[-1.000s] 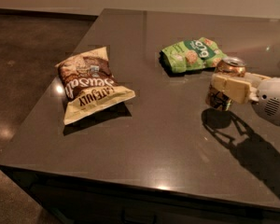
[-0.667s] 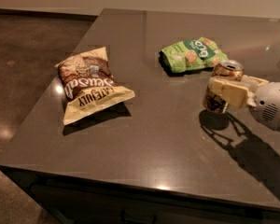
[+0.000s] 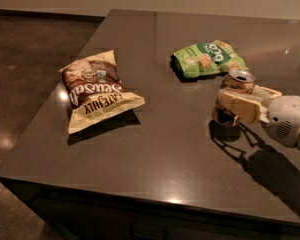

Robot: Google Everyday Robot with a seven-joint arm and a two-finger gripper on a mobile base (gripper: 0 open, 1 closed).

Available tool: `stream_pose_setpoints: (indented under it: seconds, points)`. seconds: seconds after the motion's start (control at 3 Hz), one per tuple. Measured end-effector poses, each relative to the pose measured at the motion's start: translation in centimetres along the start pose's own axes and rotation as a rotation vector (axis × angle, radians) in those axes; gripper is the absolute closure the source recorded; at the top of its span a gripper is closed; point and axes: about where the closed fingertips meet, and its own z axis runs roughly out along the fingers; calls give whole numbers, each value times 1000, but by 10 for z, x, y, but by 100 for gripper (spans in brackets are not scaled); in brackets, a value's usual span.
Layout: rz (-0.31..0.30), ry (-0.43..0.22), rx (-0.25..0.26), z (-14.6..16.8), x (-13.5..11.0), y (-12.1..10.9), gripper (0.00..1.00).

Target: Place orange can upright

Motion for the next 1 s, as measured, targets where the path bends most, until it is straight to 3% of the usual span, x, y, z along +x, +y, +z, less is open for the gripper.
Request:
stream_pose_setpoints:
  seconds: [0.33, 1.0]
  points:
    - [-44, 29, 12, 0, -5, -4, 85]
    - [-80, 64, 25, -1, -13, -7, 38]
